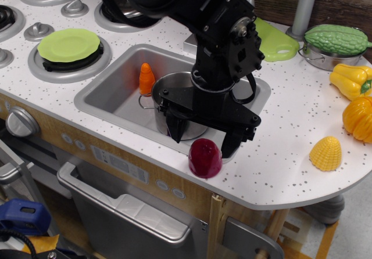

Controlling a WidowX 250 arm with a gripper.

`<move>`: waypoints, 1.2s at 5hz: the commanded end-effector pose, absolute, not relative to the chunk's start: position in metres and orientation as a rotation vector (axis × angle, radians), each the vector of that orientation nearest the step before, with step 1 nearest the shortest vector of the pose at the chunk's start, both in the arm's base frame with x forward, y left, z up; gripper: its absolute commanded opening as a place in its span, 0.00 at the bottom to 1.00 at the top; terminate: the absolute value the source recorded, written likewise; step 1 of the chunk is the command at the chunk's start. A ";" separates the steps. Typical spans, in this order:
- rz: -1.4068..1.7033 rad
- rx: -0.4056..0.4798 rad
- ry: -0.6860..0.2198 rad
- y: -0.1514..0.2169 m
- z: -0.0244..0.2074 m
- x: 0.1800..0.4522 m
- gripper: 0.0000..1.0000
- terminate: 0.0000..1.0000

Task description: Put sweet potato in pot which is in sink

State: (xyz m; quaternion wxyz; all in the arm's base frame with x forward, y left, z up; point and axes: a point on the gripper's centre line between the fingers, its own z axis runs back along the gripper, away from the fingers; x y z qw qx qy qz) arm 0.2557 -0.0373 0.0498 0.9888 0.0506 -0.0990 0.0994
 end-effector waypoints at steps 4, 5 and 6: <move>0.139 0.026 -0.292 -0.034 0.023 0.266 1.00 0.00; 0.129 0.010 -0.320 -0.032 0.018 0.269 1.00 0.00; 0.088 -0.010 -0.359 -0.032 0.014 0.270 1.00 0.00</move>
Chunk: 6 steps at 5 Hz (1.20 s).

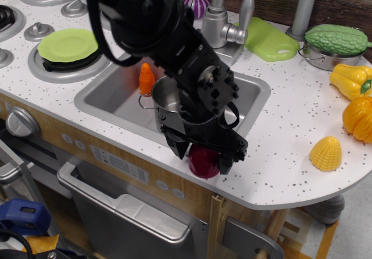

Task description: Put sweet potato in pot which is in sink

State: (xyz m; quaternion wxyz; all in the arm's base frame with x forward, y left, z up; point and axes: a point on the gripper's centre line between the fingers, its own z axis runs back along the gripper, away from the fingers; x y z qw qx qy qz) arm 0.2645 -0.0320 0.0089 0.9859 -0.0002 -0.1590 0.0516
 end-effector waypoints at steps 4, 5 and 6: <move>-0.049 0.046 -0.275 0.007 0.054 0.300 0.00 0.00; -0.107 0.056 -0.268 0.027 0.061 0.318 0.00 0.00; -0.180 0.052 -0.316 0.049 0.052 0.338 0.00 0.00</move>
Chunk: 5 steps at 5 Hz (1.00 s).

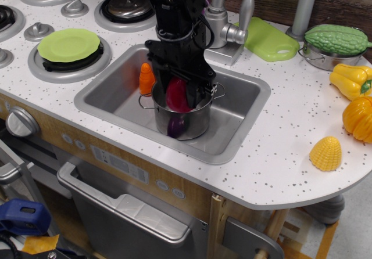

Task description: Put sweet potato in pot which is in sink

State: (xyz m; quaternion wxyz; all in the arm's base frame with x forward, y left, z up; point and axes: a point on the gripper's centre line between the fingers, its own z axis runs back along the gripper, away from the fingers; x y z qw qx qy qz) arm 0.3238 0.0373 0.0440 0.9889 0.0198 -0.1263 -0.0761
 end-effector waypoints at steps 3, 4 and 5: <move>-0.314 0.034 -0.428 0.076 0.031 0.378 0.00 0.00; -0.325 0.018 -0.428 0.077 0.028 0.377 1.00 0.00; -0.325 0.018 -0.428 0.077 0.028 0.377 1.00 0.00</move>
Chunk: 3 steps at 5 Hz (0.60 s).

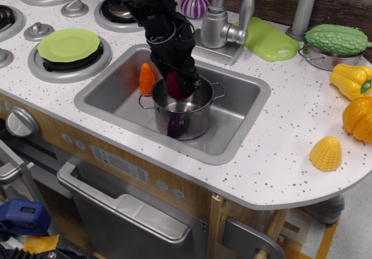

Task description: Put sweet potato in pot which is in sink

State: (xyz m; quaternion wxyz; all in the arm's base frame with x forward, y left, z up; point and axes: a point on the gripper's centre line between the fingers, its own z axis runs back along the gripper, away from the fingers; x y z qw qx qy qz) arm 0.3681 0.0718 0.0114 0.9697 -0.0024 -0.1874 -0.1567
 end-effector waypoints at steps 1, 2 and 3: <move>-0.325 0.018 -0.428 0.077 0.028 0.377 1.00 0.00; -0.325 0.018 -0.428 0.077 0.028 0.377 1.00 0.00; -0.325 0.018 -0.428 0.077 0.028 0.377 1.00 1.00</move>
